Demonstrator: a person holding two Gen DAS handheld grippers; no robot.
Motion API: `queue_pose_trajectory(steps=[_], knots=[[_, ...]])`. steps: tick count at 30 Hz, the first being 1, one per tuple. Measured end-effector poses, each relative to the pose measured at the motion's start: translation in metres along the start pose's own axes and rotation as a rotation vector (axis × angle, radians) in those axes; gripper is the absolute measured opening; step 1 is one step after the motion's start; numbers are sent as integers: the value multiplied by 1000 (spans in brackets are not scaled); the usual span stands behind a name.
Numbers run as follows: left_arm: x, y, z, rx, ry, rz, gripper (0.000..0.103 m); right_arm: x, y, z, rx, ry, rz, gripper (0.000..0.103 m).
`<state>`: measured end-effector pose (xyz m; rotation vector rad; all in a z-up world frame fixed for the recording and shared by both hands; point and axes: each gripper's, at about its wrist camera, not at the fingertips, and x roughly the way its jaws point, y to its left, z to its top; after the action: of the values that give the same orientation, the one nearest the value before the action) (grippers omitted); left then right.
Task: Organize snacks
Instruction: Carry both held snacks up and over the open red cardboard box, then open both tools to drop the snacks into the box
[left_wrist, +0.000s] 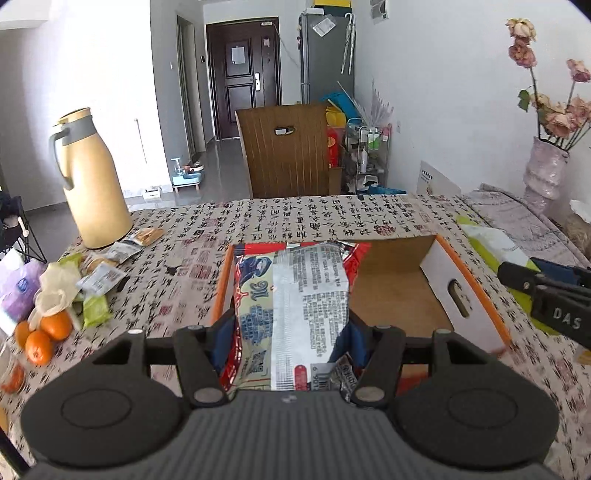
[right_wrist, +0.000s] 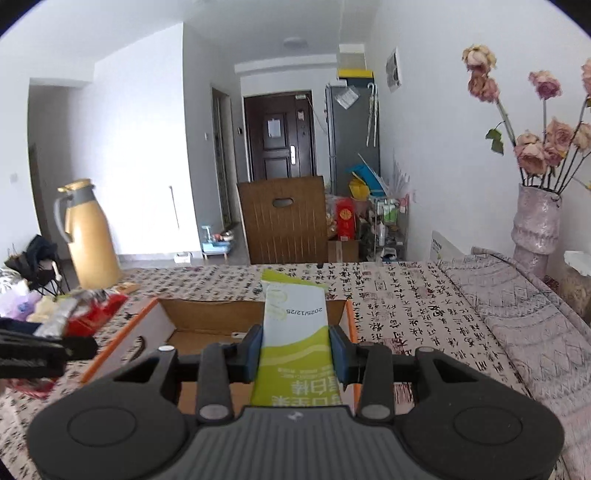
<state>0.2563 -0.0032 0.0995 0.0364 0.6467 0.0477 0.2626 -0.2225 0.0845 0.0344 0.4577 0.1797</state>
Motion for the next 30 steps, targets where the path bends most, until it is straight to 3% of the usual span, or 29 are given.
queue_pose_trajectory(steps=[7, 16, 19, 22, 26, 27, 30], knots=[[53, 5, 13, 4, 56, 12, 61, 64, -3, 1, -25, 104, -13, 37], [110, 7, 5, 29, 171, 42, 61, 126, 9, -15, -79, 269, -3, 37], [114, 7, 3, 31, 175, 42, 67, 133, 12, -19, -90, 294, 8, 39], [111, 6, 3, 34, 158, 40, 84, 132, 13, -20, -92, 291, 21, 41], [104, 6, 4, 34, 129, 49, 103, 125, 10, -17, -76, 268, 26, 75], [102, 6, 4, 33, 122, 53, 103, 123, 9, -17, -70, 263, 27, 86], [95, 8, 4, 29, 110, 43, 103, 114, 8, -15, -59, 248, 40, 99]])
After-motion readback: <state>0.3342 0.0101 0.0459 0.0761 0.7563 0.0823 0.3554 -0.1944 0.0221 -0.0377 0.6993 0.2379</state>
